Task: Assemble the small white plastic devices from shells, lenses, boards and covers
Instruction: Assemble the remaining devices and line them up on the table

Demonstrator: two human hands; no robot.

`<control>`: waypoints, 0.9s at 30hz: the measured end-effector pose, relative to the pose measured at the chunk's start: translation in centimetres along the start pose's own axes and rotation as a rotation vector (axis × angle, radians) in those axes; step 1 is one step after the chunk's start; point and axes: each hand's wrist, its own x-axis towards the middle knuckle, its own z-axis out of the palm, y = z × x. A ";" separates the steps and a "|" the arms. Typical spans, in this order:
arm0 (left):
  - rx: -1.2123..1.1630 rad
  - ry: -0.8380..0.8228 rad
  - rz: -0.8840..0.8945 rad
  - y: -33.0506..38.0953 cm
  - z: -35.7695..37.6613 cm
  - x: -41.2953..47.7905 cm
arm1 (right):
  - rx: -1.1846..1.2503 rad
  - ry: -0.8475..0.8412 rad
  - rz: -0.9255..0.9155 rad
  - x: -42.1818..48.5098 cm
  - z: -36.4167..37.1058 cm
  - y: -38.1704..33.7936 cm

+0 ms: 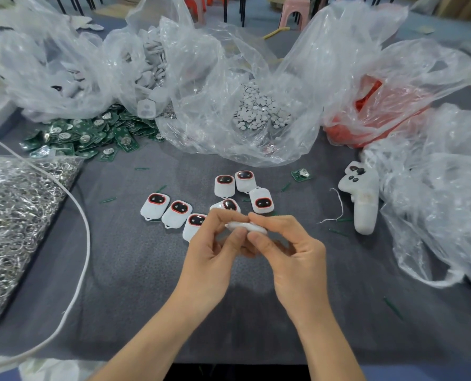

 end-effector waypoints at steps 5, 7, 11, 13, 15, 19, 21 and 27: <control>0.092 0.080 -0.008 -1.1 0.4 0.1 | -0.022 0.023 -0.023 0.2 0.0 0.9; 0.144 0.086 -0.013 -1.4 0.4 0.5 | -0.050 0.035 -0.014 0.5 -0.1 1.4; 0.338 0.010 0.078 -1.5 0.1 2.0 | -0.138 0.067 -0.035 1.5 -0.7 2.2; 0.668 -0.142 0.160 -2.5 -0.7 2.4 | -0.226 0.134 -0.044 1.8 -1.5 2.8; 1.103 -0.271 0.234 -3.5 -1.6 2.5 | -0.286 0.209 -0.028 2.0 -2.7 3.2; 1.344 -0.258 0.225 -3.8 -1.4 2.4 | -0.400 0.281 0.021 2.5 -4.3 4.0; 1.354 -0.238 0.246 -4.1 -1.4 2.5 | -0.471 0.278 0.063 2.9 -4.4 4.4; 1.370 -0.292 0.173 -4.5 -1.6 2.5 | -0.692 0.318 -0.083 12.2 -7.5 -0.1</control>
